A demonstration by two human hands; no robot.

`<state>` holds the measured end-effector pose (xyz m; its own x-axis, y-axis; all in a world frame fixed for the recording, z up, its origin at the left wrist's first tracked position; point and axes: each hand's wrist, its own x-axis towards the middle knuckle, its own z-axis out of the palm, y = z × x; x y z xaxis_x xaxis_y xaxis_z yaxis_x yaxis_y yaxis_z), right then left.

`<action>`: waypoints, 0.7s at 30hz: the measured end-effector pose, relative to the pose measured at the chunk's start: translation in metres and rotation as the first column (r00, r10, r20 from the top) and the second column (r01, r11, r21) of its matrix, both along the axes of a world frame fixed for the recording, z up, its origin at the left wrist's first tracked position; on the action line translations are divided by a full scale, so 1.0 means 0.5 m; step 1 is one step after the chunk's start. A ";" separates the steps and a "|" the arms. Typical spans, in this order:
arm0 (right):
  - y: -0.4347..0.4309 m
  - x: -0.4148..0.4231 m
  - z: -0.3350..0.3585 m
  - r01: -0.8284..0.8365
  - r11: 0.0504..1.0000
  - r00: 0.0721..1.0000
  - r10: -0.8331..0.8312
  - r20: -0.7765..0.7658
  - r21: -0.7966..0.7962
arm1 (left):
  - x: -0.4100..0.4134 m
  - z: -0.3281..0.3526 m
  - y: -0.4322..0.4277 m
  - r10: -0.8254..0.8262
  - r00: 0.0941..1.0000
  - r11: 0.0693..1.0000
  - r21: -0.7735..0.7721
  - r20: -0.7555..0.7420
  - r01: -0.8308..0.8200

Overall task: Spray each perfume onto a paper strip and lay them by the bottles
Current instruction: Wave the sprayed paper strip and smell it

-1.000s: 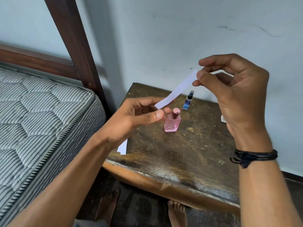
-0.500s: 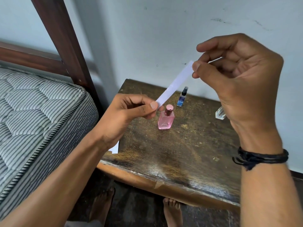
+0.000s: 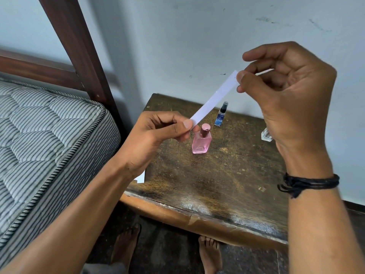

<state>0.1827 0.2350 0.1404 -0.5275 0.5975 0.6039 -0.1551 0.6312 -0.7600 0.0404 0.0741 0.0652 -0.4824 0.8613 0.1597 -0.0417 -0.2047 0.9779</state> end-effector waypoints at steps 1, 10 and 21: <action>0.000 0.000 0.000 0.000 1.000 1.000 0.000 -0.003 0.002 | 0.000 0.000 0.000 0.002 1.000 1.000 0.000 -0.001 -0.002; -0.007 -0.001 0.008 -0.069 0.996 0.998 0.069 -0.011 0.051 | 0.003 -0.001 0.001 0.021 1.000 1.000 -0.006 -0.014 -0.021; -0.011 0.000 0.016 -0.128 0.990 0.991 0.129 -0.020 0.066 | 0.004 -0.006 0.007 0.057 0.998 0.998 0.007 -0.039 -0.056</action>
<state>0.1829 0.2296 0.1483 -0.5822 0.4850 0.6525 -0.2556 0.6527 -0.7132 0.0426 0.0774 0.0620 -0.5235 0.8319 0.1841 0.0085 -0.2110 0.9775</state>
